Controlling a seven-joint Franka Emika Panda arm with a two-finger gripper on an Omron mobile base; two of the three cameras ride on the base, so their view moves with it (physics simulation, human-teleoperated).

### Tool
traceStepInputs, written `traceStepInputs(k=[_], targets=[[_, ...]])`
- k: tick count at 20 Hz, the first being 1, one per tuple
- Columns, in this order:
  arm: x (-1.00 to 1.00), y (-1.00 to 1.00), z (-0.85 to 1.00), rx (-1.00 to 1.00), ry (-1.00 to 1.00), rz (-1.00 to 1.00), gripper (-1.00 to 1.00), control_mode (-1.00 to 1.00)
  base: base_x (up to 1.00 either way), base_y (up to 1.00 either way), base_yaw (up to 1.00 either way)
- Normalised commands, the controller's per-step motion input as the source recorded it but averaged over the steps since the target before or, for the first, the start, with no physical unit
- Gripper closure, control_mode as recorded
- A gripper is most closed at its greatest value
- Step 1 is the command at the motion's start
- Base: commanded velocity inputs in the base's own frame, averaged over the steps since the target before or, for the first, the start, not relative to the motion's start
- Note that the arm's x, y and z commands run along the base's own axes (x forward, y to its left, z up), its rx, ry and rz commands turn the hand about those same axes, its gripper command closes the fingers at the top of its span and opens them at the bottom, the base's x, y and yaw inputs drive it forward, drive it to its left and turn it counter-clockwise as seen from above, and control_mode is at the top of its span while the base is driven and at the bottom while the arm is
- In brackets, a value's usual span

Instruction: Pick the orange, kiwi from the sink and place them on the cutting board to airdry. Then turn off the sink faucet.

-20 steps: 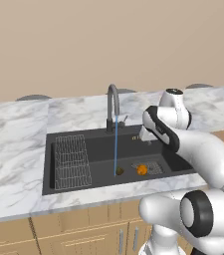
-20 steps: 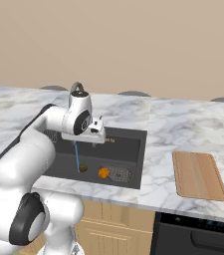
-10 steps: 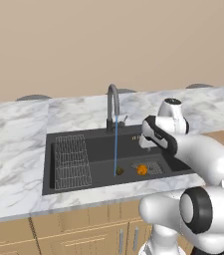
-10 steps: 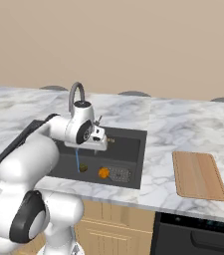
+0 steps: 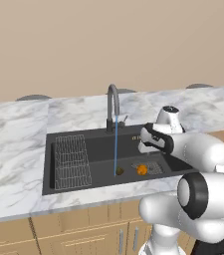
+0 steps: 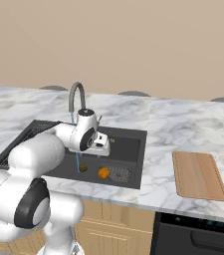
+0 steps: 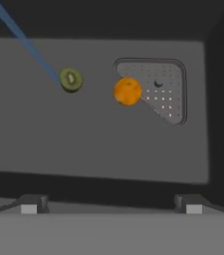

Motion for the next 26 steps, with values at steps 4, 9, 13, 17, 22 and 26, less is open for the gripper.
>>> traceStepInputs(k=[4, 9, 13, 17, 22, 26], targets=[[0.16, -0.05, -0.27, 0.0, 0.0, -0.01, -1.0, -1.0, 0.0, 0.0, 0.0], [0.11, 0.0, -0.24, 0.0, 0.0, 0.0, -1.0, -1.0, 0.0, 0.0, 0.0], [0.05, 0.0, -0.25, 0.0, 0.0, 0.0, -1.0, -1.0, 0.0, 0.0, 0.0], [0.1, 0.0, -0.28, 0.0, 0.0, 0.0, -1.0, -1.0, 0.0, 0.0, 0.0], [0.08, 0.0, -0.27, 0.0, 0.0, 0.0, -1.0, -1.0, 0.0, 0.0, 0.0], [0.06, 0.0, -0.27, 0.0, 0.0, 0.0, -1.0, -1.0, 0.0, 0.0, 0.0]])
